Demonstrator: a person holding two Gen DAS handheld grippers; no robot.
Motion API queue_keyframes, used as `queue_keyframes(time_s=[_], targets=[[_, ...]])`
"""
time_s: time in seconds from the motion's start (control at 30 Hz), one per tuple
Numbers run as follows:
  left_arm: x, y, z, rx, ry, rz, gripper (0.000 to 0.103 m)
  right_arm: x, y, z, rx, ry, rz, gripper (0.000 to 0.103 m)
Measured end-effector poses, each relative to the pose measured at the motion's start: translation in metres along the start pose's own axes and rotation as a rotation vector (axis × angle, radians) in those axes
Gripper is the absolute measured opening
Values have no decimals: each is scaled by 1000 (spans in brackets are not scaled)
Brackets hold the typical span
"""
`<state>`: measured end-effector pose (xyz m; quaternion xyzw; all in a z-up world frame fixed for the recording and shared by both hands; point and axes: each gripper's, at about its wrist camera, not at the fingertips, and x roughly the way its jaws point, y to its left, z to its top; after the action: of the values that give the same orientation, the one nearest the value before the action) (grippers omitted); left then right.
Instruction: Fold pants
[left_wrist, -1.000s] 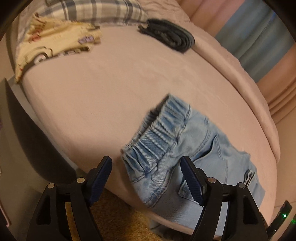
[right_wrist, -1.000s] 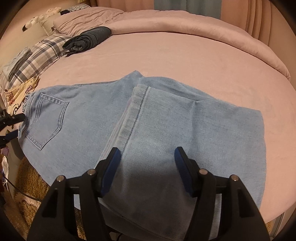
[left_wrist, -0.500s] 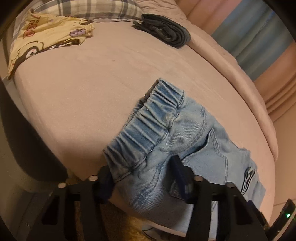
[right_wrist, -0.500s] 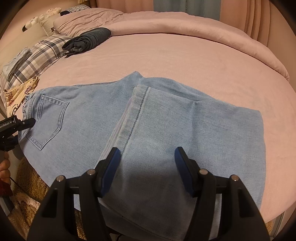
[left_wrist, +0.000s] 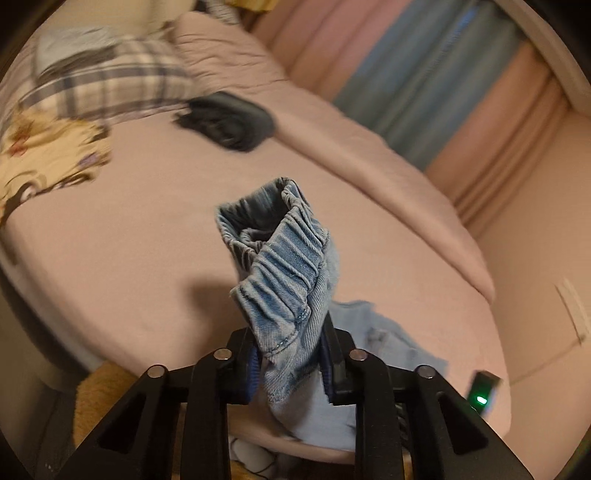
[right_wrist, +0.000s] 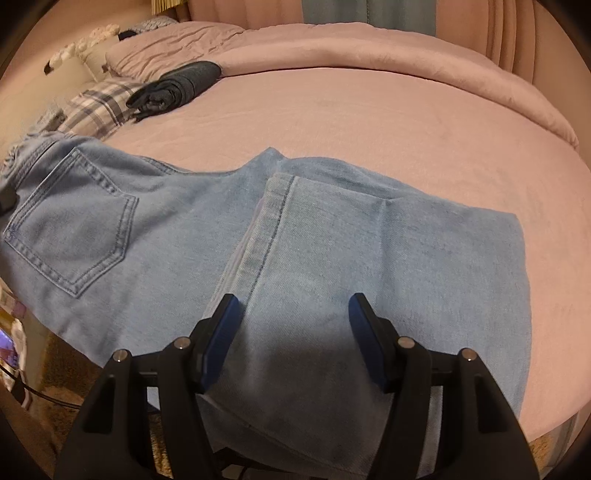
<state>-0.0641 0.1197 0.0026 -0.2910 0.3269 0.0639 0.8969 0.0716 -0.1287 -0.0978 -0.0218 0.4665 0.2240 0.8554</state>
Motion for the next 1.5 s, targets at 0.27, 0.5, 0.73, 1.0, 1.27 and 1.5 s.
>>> queue_keyframes(time_s=[0.27, 0.5, 0.73, 1.0, 1.27, 1.5], targets=[[7, -64, -12, 176, 32, -134, 22, -23, -25, -1, 128, -27, 63, 60], [43, -116, -41, 336, 113, -147, 22, -52, -60, -11, 241, -85, 17, 61], [114, -150, -78, 415, 328, -180, 23, -62, -95, -27, 339, -89, 20, 62], [126, -161, -94, 388, 541, -348, 58, -70, -117, -42, 431, -100, 50, 63], [94, -126, -52, 364, 340, -227, 67, -96, -112, -40, 416, -146, 70, 64], [114, -63, -29, 233, 288, 64, 67, -81, -65, -24, 264, -129, 190, 63]])
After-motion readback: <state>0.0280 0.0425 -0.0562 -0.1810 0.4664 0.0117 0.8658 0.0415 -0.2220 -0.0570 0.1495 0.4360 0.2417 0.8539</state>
